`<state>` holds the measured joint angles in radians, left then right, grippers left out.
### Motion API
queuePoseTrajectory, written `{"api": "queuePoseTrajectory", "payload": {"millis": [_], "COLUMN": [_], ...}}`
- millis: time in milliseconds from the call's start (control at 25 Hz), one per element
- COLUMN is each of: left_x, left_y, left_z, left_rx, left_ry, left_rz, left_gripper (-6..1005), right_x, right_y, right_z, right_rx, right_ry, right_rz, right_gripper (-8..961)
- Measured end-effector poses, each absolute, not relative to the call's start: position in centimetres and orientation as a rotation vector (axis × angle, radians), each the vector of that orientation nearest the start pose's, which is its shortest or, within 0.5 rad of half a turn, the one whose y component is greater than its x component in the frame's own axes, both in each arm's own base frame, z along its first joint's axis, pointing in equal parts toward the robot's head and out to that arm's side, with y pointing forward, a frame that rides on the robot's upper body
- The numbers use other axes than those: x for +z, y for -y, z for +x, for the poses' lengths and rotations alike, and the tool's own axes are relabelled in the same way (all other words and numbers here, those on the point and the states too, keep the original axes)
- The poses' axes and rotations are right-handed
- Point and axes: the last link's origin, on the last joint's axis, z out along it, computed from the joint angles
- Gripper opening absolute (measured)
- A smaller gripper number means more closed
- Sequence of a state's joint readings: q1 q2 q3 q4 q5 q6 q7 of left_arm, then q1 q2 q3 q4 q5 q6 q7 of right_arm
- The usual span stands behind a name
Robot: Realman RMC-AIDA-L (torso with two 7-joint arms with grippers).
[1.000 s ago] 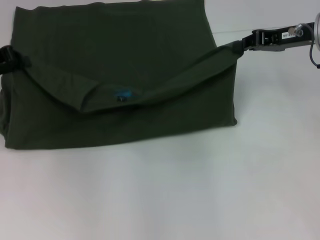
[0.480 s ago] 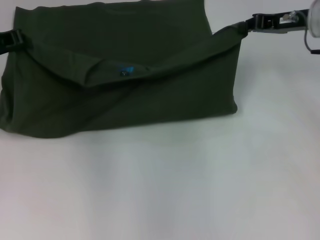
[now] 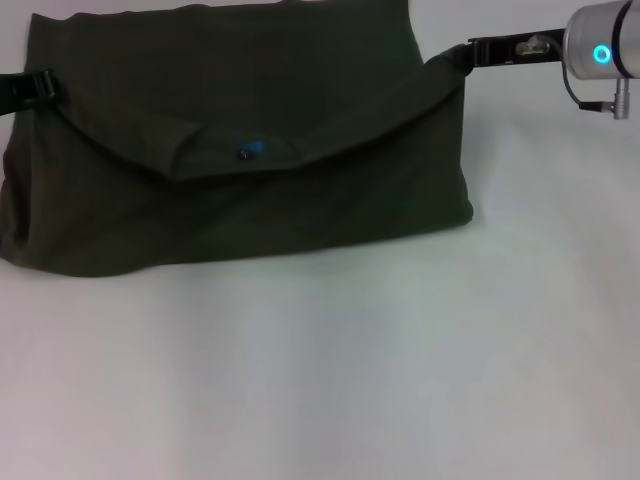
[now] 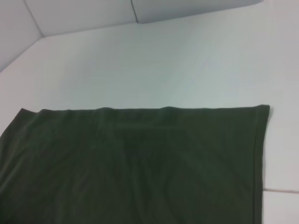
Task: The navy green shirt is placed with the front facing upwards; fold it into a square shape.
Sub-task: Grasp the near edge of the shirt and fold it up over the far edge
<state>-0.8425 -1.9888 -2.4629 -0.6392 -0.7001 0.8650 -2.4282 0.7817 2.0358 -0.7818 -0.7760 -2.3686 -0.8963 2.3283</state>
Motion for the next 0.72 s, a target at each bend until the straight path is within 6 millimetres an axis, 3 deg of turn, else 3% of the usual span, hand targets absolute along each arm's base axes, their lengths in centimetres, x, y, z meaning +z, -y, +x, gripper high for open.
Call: {"api": "queuePoseTrajectory", "payload": {"millis": [720], "left_x": [5.5], "left_y": [-47.7], "left_z": [-24.5], "left_rx": [-0.367], "left_ry": [1.325], "left_rz": [-1.922], "left_gripper": [49], "right_x": [4.1], "right_y": [-48.1], "right_z": [21.5], "right_rx": [0.316], "right_ry": [-1.063], "right_rz": [-2.038], "right_gripper": [56]}}
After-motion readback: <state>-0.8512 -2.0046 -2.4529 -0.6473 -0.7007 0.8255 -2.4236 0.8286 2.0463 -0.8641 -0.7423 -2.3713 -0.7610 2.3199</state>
